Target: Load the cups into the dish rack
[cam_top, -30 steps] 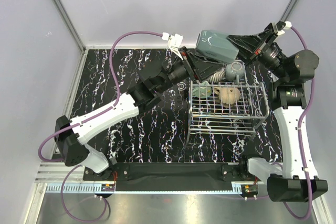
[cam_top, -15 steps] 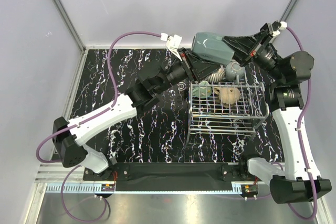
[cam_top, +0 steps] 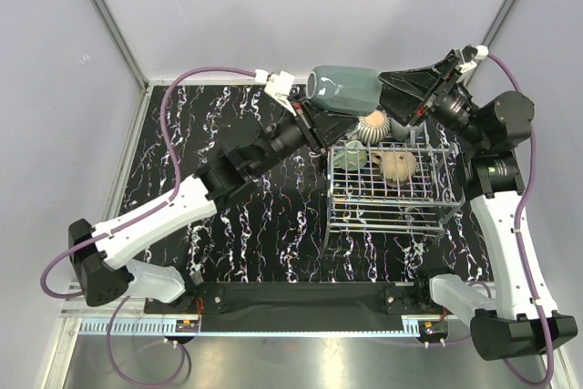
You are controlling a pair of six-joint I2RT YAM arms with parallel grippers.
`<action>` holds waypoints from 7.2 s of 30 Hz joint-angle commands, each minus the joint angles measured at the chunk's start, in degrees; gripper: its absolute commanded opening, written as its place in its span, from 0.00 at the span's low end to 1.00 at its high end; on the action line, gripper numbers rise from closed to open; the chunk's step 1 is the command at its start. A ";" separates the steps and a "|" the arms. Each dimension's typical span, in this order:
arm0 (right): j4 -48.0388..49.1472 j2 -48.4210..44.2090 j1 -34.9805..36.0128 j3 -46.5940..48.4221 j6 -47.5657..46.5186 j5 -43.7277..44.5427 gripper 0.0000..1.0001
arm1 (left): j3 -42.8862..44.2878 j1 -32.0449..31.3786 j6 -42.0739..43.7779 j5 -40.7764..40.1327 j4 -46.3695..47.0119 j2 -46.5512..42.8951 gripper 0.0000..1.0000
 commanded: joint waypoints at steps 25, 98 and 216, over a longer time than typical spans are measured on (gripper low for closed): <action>-39.47 1.57 0.57 11.04 -37.83 5.66 0.69 | 3.43 8.06 18.58 -3.45 -21.78 -12.20 0.00; -68.42 3.78 0.57 30.83 -70.20 38.81 0.31 | 36.57 17.04 22.53 5.09 -21.79 50.03 0.00; -68.41 3.51 0.57 26.96 -68.18 35.30 0.25 | 34.64 13.87 23.32 -7.31 -21.17 49.86 0.74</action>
